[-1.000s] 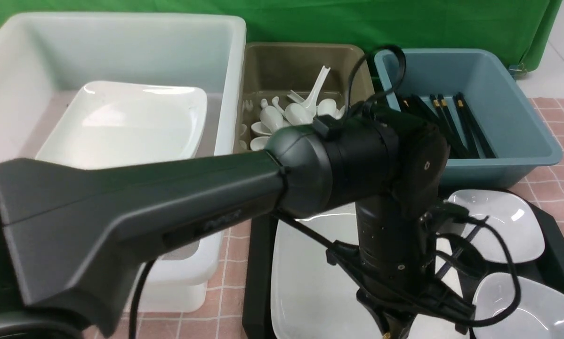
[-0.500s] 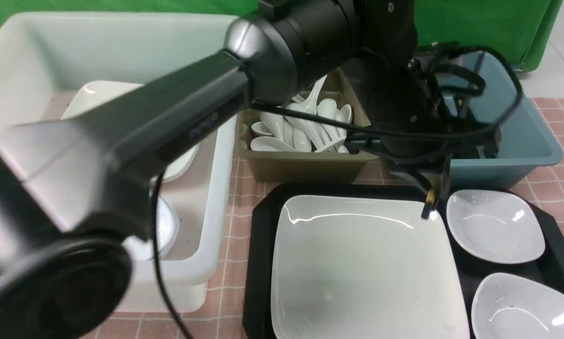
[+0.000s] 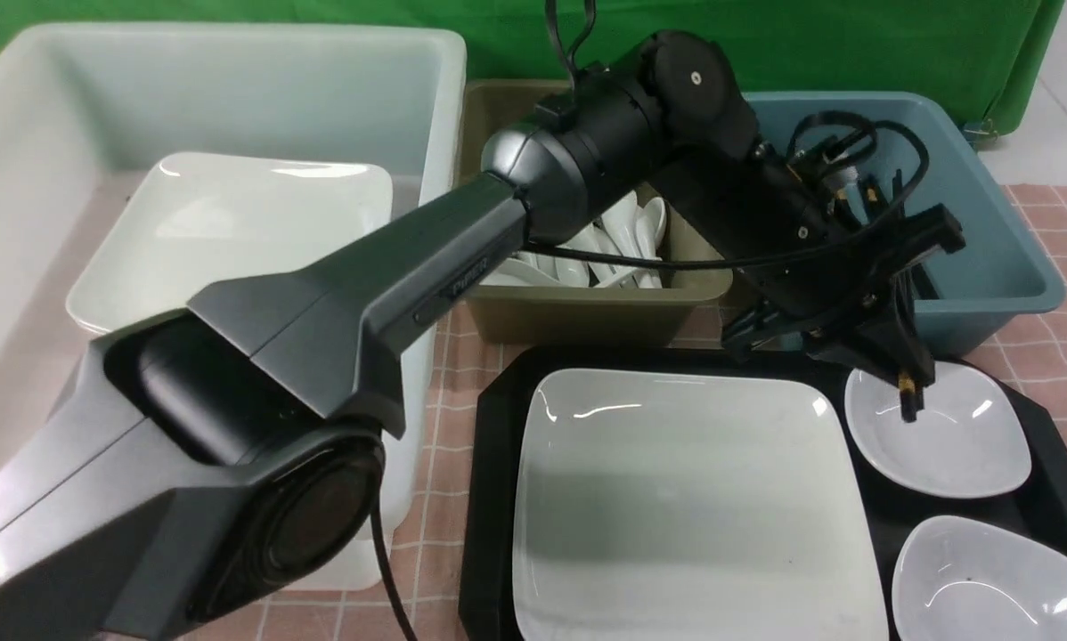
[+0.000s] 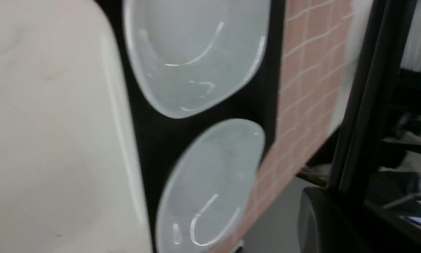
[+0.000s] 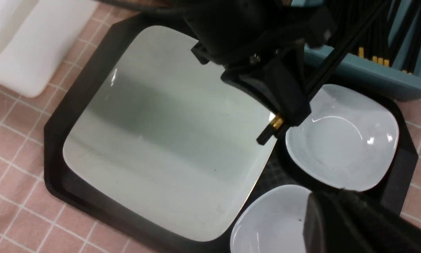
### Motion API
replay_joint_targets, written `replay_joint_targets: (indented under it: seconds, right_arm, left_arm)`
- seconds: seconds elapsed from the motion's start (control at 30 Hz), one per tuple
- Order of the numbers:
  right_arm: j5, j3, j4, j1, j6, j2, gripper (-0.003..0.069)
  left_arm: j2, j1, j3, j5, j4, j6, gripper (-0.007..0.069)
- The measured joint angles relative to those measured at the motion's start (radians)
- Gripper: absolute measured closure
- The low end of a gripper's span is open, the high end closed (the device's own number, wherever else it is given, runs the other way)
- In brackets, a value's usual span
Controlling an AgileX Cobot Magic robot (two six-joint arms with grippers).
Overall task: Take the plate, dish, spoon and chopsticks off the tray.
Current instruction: Use the left arm to put the chopsticks into the small storage box on the right
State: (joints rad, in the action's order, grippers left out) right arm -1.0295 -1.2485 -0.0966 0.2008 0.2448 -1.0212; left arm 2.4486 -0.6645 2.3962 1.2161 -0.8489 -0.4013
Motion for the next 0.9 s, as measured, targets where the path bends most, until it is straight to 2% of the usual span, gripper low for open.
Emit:
replay_joint_targets:
  seconds: [0.17,0.3,0.43,0.9]
  right_arm:
    - [0.013,0.0,0.0,0.0,0.0,0.0,0.0542]
    - [0.023,0.0,0.0,0.0,0.0,0.0,0.0537]
    - [0.028,0.0,0.0,0.0,0.0,0.0,0.0535]
    - [0.035,0.0,0.0,0.0,0.004,0.0,0.0517]
  left_arm:
    - [0.001,0.048,0.0,-0.064,-0.128,-0.06,0.0605]
    - [0.002,0.076,0.0,-0.127,-0.145,-0.174,0.0605]
    - [0.005,0.082,0.0,-0.185,-0.146,-0.228,0.0605]
    - [0.073,0.082,0.0,-0.256,-0.193,-0.291,0.0595]
